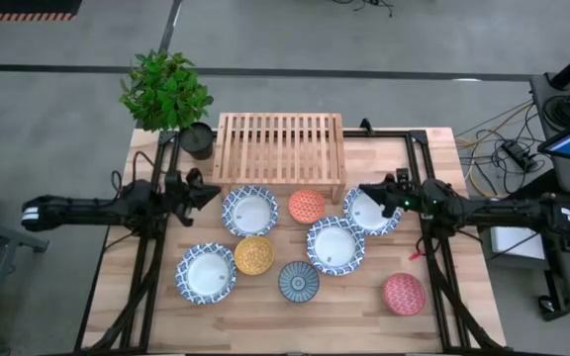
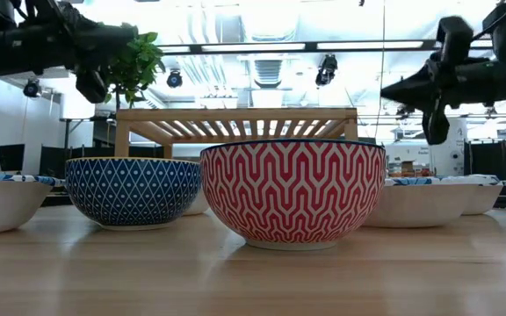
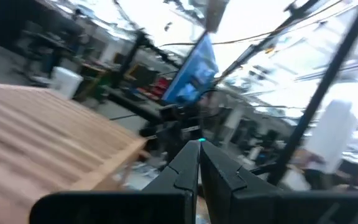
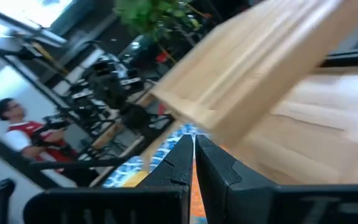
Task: Place and stack bowls onto a shelf
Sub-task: Put the white blue patterned bowl on the shelf
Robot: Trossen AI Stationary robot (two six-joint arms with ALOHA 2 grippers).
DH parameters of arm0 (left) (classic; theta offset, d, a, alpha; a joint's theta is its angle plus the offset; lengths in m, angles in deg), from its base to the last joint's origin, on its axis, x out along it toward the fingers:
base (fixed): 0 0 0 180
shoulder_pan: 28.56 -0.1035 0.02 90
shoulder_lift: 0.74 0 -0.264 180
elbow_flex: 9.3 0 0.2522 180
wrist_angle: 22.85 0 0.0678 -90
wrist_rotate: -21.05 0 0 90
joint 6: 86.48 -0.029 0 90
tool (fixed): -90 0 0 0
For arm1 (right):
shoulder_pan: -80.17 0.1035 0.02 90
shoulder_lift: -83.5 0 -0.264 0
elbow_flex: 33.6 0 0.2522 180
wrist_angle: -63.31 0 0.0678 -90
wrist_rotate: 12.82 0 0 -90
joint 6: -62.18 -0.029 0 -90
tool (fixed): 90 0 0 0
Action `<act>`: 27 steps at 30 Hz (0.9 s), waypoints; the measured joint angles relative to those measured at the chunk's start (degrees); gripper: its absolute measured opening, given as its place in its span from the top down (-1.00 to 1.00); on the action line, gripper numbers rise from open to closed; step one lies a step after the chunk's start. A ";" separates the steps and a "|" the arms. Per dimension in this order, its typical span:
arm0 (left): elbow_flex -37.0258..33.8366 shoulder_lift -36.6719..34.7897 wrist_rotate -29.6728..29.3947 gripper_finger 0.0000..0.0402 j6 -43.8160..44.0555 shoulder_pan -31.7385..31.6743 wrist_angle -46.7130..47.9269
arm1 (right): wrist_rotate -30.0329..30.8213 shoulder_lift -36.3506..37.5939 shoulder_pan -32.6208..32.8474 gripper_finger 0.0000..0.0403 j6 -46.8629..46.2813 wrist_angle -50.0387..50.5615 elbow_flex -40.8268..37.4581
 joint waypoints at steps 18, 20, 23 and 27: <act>32.83 24.41 -3.29 1.00 8.87 10.44 48.85 | -0.04 0.09 5.91 0.95 6.91 -3.55 0.00; 37.12 28.76 -3.79 1.00 12.84 11.55 58.15 | -0.05 0.09 5.91 0.95 6.91 -2.39 0.00; 42.88 35.48 -3.94 1.00 17.06 13.49 68.64 | -0.02 0.09 5.91 0.95 6.88 -1.50 0.00; 48.97 44.19 -3.94 1.00 17.92 15.47 75.50 | 0.00 0.11 5.78 0.95 6.69 -1.51 0.00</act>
